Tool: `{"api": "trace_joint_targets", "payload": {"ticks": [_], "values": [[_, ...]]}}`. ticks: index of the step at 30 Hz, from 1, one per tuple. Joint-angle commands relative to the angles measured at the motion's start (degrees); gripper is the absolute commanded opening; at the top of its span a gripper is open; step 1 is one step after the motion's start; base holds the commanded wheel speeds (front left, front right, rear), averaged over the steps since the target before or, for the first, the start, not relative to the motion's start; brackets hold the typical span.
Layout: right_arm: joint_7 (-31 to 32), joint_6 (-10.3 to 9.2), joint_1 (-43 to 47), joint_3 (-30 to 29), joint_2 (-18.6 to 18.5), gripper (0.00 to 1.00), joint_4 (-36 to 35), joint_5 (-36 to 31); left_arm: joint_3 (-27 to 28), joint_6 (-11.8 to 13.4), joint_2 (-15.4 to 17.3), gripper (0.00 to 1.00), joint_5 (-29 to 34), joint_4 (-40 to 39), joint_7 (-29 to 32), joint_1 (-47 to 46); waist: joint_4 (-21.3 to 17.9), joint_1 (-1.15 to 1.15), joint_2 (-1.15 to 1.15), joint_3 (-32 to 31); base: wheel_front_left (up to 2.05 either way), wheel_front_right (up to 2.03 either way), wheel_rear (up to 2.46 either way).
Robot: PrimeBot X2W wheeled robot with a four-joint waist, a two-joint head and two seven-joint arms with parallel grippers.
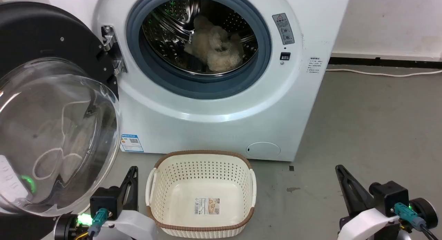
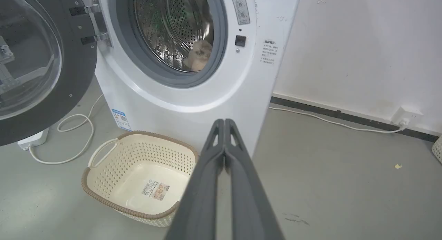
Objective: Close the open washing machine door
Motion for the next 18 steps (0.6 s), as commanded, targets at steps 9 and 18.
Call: {"api": "trace_joint_targets", "payload": {"ticks": [9,18], "values": [[0.03,0.05,-0.78,-0.01,0.25,0.0,-0.3,0.25,0.06,0.16,0.0,0.0,0.16,-0.24,0.02,-0.87,0.0,0.0,0.0,0.0,0.0,0.0,0.0],[0.03,0.05,-0.78,-0.01,0.25,0.0,-0.3,0.25,0.06,0.16,0.0,0.0,0.16,-0.24,0.02,-0.87,0.0,0.0,0.0,0.0,0.0,0.0,0.0]]}}
